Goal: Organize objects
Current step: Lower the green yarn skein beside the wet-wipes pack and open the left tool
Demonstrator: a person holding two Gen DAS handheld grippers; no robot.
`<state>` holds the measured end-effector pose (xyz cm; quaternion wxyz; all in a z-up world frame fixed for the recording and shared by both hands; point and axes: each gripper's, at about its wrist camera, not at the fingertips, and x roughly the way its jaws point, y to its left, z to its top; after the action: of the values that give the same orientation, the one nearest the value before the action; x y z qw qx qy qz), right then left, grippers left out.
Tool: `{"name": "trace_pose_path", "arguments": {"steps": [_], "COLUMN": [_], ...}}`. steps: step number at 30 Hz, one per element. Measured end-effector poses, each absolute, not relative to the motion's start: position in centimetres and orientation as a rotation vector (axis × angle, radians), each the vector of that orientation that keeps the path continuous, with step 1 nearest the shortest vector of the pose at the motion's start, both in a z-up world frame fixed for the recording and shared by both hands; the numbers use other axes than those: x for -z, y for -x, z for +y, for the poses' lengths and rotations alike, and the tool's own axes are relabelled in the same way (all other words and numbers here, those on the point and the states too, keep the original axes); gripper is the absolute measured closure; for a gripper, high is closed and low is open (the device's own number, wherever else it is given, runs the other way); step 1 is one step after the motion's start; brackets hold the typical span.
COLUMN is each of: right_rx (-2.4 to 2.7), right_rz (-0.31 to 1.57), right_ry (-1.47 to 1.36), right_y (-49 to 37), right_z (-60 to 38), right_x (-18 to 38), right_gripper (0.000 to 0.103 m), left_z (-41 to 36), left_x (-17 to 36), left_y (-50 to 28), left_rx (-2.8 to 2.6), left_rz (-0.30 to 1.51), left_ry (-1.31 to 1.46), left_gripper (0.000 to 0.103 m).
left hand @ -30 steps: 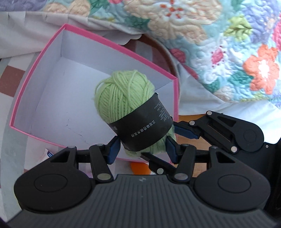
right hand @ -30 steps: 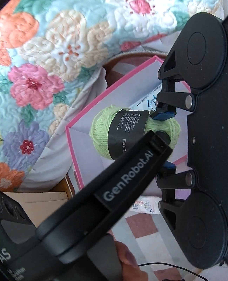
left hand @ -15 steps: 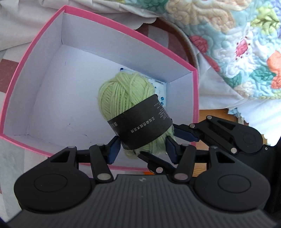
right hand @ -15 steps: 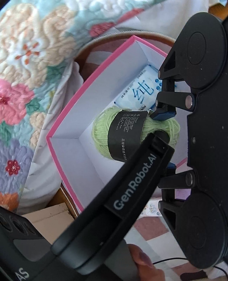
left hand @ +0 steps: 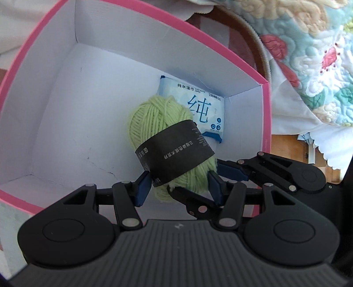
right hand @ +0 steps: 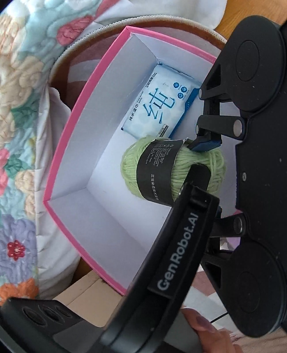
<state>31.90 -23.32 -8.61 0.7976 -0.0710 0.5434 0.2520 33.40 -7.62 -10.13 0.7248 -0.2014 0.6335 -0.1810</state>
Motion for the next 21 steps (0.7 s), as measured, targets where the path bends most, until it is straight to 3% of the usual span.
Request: {"name": "trace_pose_path", "arguments": {"steps": [10, 17, 20, 21], "right_rx": [-0.459, -0.409, -0.396, -0.394], "right_rz": [1.179, 1.113, 1.079, 1.071], "right_ry": [0.311, 0.320, 0.327, 0.331], "right_y": [-31.5, -30.4, -29.9, -29.9], "right_z": [-22.7, -23.9, -23.9, -23.9], "right_x": [8.6, 7.5, 7.5, 7.5], "right_gripper": [0.048, 0.048, 0.050, 0.056], "left_z": [-7.9, -7.0, -6.8, -6.8], "left_x": [11.5, 10.2, 10.1, 10.2], "left_y": [-32.9, -32.6, -32.8, -32.9], "left_rx": [0.424, 0.430, 0.414, 0.404], "left_rz": [1.386, 1.329, 1.312, 1.301], "left_ry": [0.546, 0.516, 0.491, 0.479], "left_gripper": [0.049, 0.041, 0.041, 0.041]}}
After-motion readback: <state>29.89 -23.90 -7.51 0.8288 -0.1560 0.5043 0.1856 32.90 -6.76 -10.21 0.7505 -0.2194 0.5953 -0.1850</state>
